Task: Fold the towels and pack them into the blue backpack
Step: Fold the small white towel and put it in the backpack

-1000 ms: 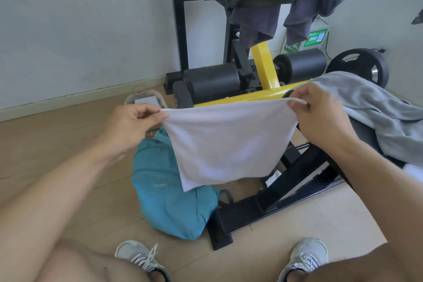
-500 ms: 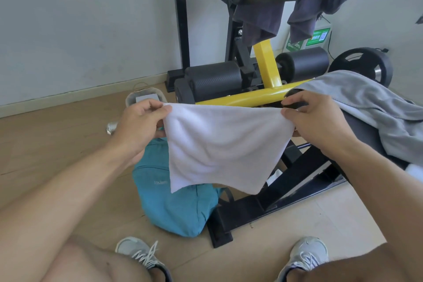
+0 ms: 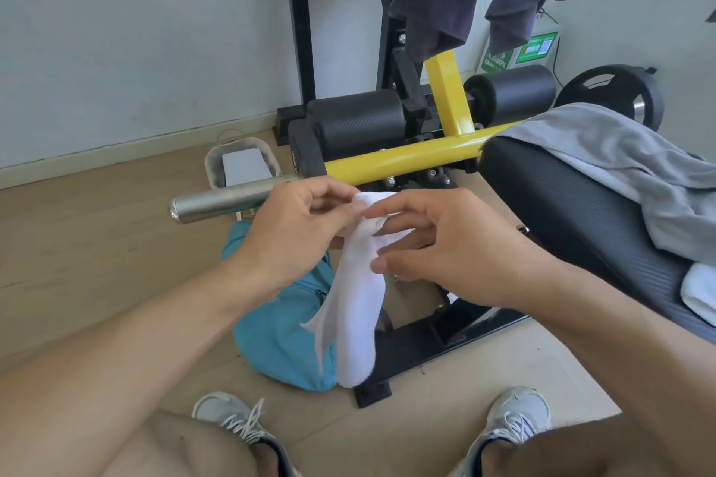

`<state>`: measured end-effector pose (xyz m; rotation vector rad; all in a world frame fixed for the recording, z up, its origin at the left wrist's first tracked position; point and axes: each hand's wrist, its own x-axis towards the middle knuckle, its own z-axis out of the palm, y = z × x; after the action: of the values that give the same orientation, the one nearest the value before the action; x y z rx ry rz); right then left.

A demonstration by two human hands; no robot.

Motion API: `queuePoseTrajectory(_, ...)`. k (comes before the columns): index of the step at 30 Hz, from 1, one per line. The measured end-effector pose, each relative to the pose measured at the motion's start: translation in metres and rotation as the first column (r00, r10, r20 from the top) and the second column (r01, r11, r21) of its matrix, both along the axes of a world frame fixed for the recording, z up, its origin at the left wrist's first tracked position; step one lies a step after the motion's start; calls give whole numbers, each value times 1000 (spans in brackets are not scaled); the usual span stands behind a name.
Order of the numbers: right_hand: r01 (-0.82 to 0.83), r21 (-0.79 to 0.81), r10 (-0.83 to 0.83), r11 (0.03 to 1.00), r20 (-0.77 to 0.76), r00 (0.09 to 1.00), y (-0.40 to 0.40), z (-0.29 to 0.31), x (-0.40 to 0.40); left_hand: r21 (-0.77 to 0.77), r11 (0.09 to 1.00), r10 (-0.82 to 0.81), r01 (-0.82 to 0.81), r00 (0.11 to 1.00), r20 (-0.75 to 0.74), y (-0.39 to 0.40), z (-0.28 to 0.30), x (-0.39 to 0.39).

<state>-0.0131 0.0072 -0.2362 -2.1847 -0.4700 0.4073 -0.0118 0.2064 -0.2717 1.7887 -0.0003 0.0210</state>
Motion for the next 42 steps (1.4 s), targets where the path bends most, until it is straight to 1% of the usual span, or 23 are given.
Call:
queuePoseTrajectory(1,-2,-44,5,999,66,998,-1,0,-1,-2,1000,-17,17,1000,1,1,1,0)
queuePoseTrajectory(2,30,-67,-20,997,151,988,-1,-2,-1,-12,999,-39,39,999,-3,1,2,-1)
queuePoseTrajectory(4,112,-58,-91,992,287,954,-1,-3,-1,-23,996,-92,92,996,-12,2,4,-3)
queuePoseTrajectory(6,171,-57,-139,984,365,921,-2,-4,2,-20,993,-119,118,993,-12,2,4,-4)
queuePoseTrajectory(8,194,-56,-155,979,405,901,-4,-6,6,-12,992,-125,125,992,-12,1,4,-6)
queuePoseTrajectory(13,164,-50,-130,985,403,906,-7,-6,8,-25,989,-146,145,989,-36,-2,6,-7)
queuePoseTrajectory(17,164,-76,-120,983,406,906,-9,-7,9,-37,982,-188,186,981,-49,-3,7,-8)
queuePoseTrajectory(22,159,-57,-122,986,416,901,-10,-6,8,-60,967,-252,249,966,-53,-3,11,-11)
queuePoseTrajectory(27,125,-63,-89,990,403,911,-10,-6,7,23,969,-245,245,970,9,-3,10,-10)
queuePoseTrajectory(29,77,-101,-35,992,369,929,-13,-3,9,27,967,-255,254,967,21,-3,10,-8)
queuePoseTrajectory(32,-27,-193,69,981,212,975,-21,1,15,32,969,-246,244,968,46,2,11,-6)
queuePoseTrajectory(34,-54,-261,92,964,134,987,-27,-2,19,-29,981,-190,192,980,50,6,12,-3)
queuePoseTrajectory(36,-26,-300,69,954,136,988,-30,-7,22,-90,984,-148,151,988,37,10,12,-1)
queuePoseTrajectory(38,20,-297,30,955,163,986,-31,-10,26,-97,985,-140,143,990,31,13,12,1)
queuePoseTrajectory(40,61,-286,-6,956,190,982,-32,-9,29,-67,986,-148,150,989,27,17,13,3)
queuePoseTrajectory(42,100,-239,-50,966,209,977,-35,-7,32,-7,988,-154,154,988,28,22,14,5)
